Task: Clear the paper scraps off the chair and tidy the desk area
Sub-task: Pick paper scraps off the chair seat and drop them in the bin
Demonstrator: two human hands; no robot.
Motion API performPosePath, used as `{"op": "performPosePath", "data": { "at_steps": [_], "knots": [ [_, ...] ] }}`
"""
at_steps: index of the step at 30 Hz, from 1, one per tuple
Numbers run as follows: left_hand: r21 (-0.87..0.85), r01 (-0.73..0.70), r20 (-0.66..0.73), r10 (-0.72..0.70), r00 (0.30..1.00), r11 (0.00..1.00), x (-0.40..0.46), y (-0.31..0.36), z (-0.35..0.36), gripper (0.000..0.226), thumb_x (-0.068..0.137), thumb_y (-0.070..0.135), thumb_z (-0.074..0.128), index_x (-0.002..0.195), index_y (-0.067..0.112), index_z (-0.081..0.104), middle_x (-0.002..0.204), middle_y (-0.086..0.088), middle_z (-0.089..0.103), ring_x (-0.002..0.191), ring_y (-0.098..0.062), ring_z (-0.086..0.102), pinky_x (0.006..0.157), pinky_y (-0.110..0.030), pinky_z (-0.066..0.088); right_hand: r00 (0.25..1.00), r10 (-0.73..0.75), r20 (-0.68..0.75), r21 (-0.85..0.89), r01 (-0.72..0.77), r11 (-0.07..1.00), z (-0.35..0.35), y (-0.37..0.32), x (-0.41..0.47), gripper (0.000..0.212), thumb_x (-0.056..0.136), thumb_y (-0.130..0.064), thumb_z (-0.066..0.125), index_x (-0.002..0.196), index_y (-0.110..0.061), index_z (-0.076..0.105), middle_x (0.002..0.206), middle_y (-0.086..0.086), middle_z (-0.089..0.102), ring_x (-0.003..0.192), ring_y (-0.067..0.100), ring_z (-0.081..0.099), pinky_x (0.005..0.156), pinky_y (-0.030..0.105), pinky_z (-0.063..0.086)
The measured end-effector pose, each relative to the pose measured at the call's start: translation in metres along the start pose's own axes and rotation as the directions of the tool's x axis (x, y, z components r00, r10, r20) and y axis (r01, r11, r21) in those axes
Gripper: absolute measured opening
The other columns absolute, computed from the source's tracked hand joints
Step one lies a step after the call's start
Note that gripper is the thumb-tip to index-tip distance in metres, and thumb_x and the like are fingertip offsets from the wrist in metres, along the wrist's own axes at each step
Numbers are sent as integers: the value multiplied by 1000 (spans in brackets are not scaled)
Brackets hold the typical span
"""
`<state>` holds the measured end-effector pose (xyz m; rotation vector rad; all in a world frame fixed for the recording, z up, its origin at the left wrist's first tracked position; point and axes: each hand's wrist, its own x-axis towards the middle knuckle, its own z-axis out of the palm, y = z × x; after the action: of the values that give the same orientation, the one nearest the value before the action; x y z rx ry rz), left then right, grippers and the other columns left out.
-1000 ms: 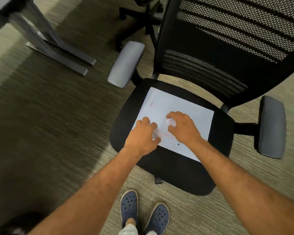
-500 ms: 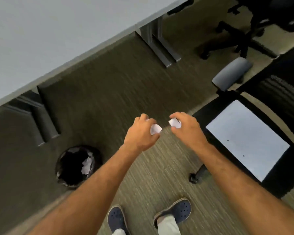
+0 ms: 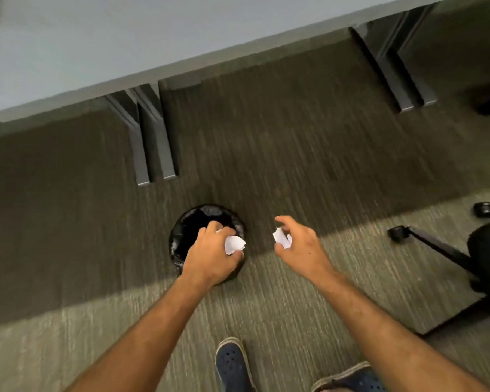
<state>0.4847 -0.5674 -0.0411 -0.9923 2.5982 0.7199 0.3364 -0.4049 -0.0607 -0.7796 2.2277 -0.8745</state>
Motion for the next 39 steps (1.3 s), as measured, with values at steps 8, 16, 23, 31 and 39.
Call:
{"op": "performPosePath", "data": {
  "at_steps": [8, 16, 23, 31, 39],
  "knots": [
    [-43, 80, 13, -80, 997, 996, 55, -137, 95, 48, 83, 43, 70, 128, 33, 59, 129, 0, 48, 120, -26, 45, 93, -47, 50, 979, 42, 198, -16, -40, 999, 185, 36, 75, 77, 79, -21, 69, 148, -27, 35, 115, 2, 67, 108, 27, 62, 87, 35, 51],
    [-12, 134, 56, -133, 989, 991, 98, -196, 159, 64, 85, 50, 71, 140, 24, 50, 144, -2, 39, 132, -28, 39, 98, -47, 49, 945, -5, 326, -83, 34, 996, 268, 68, 122, 96, 86, -24, 70, 158, -28, 7, 134, 5, 55, 114, 24, 56, 85, 37, 50],
    [-72, 94, 43, -91, 995, 993, 91, -156, 130, 82, 82, 43, 75, 151, 22, 36, 152, 0, 35, 137, -25, 37, 104, -46, 46, 964, 60, 258, -21, -56, 998, 209, 49, 97, 93, 87, -27, 68, 157, -39, 8, 140, 1, 50, 125, 18, 47, 97, 33, 45],
    [-179, -111, 26, 117, 993, 978, 88, 35, 42, 79, 82, 39, 75, 150, 27, 37, 144, 1, 49, 134, -21, 48, 105, -46, 45, 979, 203, -6, 94, -201, 975, 9, 31, 20, 82, 89, -28, 65, 155, -40, 17, 139, -15, 48, 119, 4, 40, 92, 21, 32],
    [-179, -354, 113, 377, 919, 918, 60, 277, 6, 75, 81, 36, 77, 147, 26, 43, 139, 1, 54, 128, -19, 52, 105, -42, 45, 911, 339, -235, 121, -319, 940, -213, 81, -87, 78, 90, -28, 64, 154, -39, 22, 141, -10, 51, 131, 13, 42, 92, 21, 30]
  ]
}}
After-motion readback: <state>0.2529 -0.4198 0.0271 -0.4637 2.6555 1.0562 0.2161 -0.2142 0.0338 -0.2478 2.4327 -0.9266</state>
